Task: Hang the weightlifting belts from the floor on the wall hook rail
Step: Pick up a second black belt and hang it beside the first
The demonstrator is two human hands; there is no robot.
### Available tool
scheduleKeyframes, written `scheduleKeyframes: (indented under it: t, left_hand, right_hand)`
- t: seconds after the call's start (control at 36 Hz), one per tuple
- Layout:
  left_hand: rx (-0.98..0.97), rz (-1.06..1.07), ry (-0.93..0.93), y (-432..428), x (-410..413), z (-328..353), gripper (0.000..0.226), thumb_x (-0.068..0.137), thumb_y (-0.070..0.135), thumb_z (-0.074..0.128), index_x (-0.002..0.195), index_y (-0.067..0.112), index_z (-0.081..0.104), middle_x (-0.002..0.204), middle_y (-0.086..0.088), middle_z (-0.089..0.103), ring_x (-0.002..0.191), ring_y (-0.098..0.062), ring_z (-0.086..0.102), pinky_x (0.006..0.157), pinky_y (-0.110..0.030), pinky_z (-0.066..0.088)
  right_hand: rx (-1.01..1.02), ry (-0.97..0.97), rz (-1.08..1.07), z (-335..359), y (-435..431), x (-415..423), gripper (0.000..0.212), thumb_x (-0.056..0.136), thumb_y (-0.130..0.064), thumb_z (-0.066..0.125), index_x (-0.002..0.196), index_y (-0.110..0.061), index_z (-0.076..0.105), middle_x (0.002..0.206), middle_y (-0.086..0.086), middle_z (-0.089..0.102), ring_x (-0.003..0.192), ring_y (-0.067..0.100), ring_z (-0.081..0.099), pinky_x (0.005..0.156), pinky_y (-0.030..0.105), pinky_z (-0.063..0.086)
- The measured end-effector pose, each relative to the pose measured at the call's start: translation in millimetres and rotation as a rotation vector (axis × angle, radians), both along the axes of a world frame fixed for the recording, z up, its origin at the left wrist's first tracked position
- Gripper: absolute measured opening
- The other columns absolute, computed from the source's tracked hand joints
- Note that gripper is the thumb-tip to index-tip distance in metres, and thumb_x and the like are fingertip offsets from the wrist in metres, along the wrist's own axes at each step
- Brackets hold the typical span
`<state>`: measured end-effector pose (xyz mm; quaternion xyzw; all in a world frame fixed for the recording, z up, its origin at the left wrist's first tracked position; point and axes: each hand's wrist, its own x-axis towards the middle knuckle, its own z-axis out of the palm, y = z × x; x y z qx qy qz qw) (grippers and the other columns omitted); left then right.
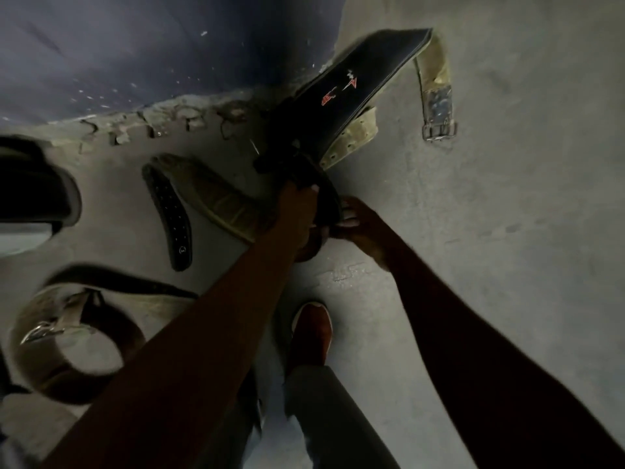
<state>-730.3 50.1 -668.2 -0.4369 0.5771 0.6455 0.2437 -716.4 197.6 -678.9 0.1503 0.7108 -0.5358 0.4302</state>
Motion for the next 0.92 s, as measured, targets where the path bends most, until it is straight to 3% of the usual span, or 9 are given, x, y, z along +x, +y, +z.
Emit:
scheduleKeyframes:
  t: [0.17,0.33,0.44,0.5,0.56,0.72,0.81,0.86,0.92]
  left_hand:
    - [-0.088,-0.096,0.145,-19,46,77,0.061,0.099,0.009,0.056,0.153,0.008,0.028,0.15,-0.016,0.044,0.138,-0.032,0.044,0.113,-0.046,0.039]
    - [-0.158,-0.145,0.218,-51,60,167,0.071,0.097,0.013,0.06,0.155,0.01,0.021,0.156,-0.016,0.035,0.141,-0.035,0.039,0.114,-0.053,0.037]
    - [-0.155,-0.222,0.324,-75,62,228,0.056,0.094,0.006,0.062,0.145,0.001,0.038,0.143,-0.025,0.05,0.133,-0.043,0.048,0.099,-0.029,0.05]
    - [-0.197,-0.271,0.392,-90,64,259,0.058,0.087,0.023,0.069,0.138,0.007,0.049,0.135,-0.016,0.057,0.128,-0.034,0.054,0.102,-0.038,0.049]
    - [-0.251,-0.367,0.476,-99,62,286,0.06,0.081,0.039,0.064,0.134,0.013,0.053,0.132,-0.009,0.059,0.125,-0.026,0.056,0.104,-0.046,0.048]
    - [-0.372,-0.527,0.605,-132,66,417,0.041,0.096,0.012,0.058,0.136,0.012,0.053,0.135,-0.002,0.06,0.127,-0.019,0.055,0.112,-0.043,0.041]
    - [-0.322,-0.505,0.656,-150,79,494,0.028,0.099,0.003,0.053,0.122,0.016,0.063,0.111,0.011,0.07,0.104,-0.001,0.065,0.099,-0.03,0.052]
    - [-0.281,-0.553,0.7,-162,88,541,0.027,0.101,0.003,0.049,0.116,0.02,0.063,0.102,0.021,0.072,0.097,0.007,0.066,0.086,-0.018,0.055]
    - [-0.317,-0.593,0.749,-174,95,580,0.026,0.102,0.006,0.049,0.125,0.011,0.059,0.116,0.002,0.071,0.108,-0.012,0.067,0.09,-0.031,0.058]
  right_hand:
    - [-0.013,-0.069,-0.016,68,-10,5,0.037,0.098,-0.039,0.061,0.126,-0.015,0.055,0.119,-0.001,0.061,0.122,0.027,0.058,0.103,0.043,0.045]
    - [-0.166,-0.068,-0.138,163,-45,-2,0.038,0.103,-0.036,0.053,0.139,-0.024,0.051,0.13,0.002,0.062,0.122,0.026,0.059,0.099,0.037,0.048]
    - [-0.205,0.046,-0.248,245,-74,-16,0.031,0.105,-0.024,0.051,0.133,-0.012,0.06,0.127,0.016,0.066,0.11,0.022,0.065,0.082,0.025,0.051]
    - [-0.188,0.105,-0.23,290,-89,-19,0.031,0.104,-0.02,0.052,0.134,-0.011,0.06,0.118,0.006,0.066,0.101,0.014,0.062,0.078,0.023,0.05]
    - [-0.165,0.135,-0.203,322,-98,-21,0.028,0.102,-0.019,0.056,0.129,-0.012,0.062,0.115,0.003,0.066,0.104,0.017,0.061,0.082,0.028,0.051]
    - [-0.193,0.209,-0.205,441,-123,-7,0.02,0.099,-0.021,0.062,0.117,-0.016,0.066,0.122,0.006,0.071,0.119,0.03,0.064,0.106,0.052,0.05]
    - [-0.246,0.283,-0.154,505,-136,8,0.026,0.097,-0.026,0.065,0.124,-0.025,0.064,0.12,-0.001,0.072,0.113,0.021,0.066,0.1,0.045,0.054]
    - [-0.269,0.361,-0.119,549,-142,20,0.028,0.097,-0.025,0.065,0.125,-0.025,0.063,0.103,-0.008,0.073,0.096,0.013,0.068,0.084,0.036,0.059]
    - [-0.264,0.465,-0.084,593,-148,30,0.026,0.099,-0.019,0.062,0.125,-0.019,0.061,0.078,-0.014,0.066,0.077,0.007,0.066,0.068,0.028,0.057]
